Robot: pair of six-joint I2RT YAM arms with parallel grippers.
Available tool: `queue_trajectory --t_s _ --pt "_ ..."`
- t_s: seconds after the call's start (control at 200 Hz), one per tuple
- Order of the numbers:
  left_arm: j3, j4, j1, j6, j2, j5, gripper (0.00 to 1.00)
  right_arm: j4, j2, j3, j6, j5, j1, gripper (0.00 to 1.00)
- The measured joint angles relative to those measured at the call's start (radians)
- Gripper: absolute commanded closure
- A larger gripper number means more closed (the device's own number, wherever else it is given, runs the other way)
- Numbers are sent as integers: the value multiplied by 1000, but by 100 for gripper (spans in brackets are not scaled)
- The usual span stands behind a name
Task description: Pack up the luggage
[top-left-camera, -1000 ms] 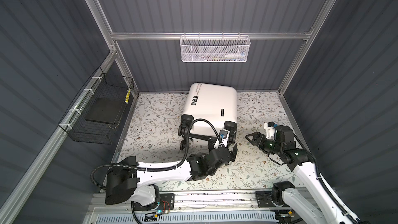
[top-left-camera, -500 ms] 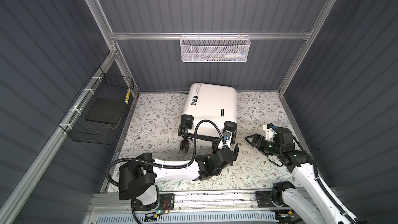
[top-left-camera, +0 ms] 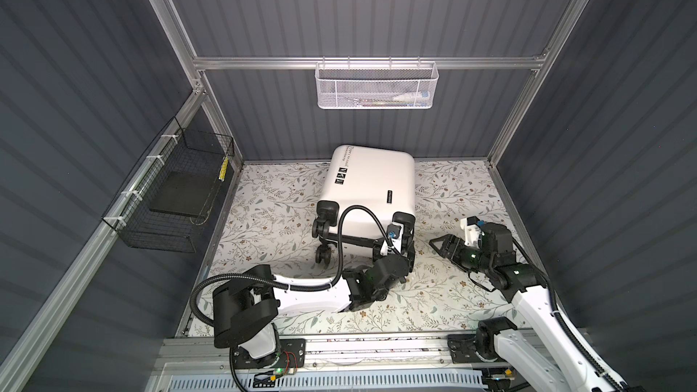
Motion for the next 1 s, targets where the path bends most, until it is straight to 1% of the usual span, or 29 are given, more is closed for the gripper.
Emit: queue_trajectory --t_s 0.14,0.3,0.33,0.405,0.425,0.59,0.79,0.95,1.0 --pt "-1 7 2 -2 11 14 24 -1 8 -8 -1 -1 0 18" --pt "-13 6 2 -12 29 27 24 0 11 -10 -3 1 0 12" --pt "-14 5 2 -13 32 28 24 0 11 -10 -5 1 0 11" --pt "-19 3 2 -16 34 31 25 0 11 -10 -3 3 0 2" --pt "-20 2 2 -16 34 31 25 0 11 -10 -9 3 0 1" --pt "-23 -1 5 -19 34 35 30 0 10 -13 -5 25 0 1" --pt "-36 14 15 -19 34 55 35 -11 8 -13 3 93 -5 1" --pt "-63 22 16 -20 34 79 39 -8 8 -14 3 99 -7 1" --pt "-70 22 18 -20 34 81 40 -3 6 -19 3 91 -7 2"
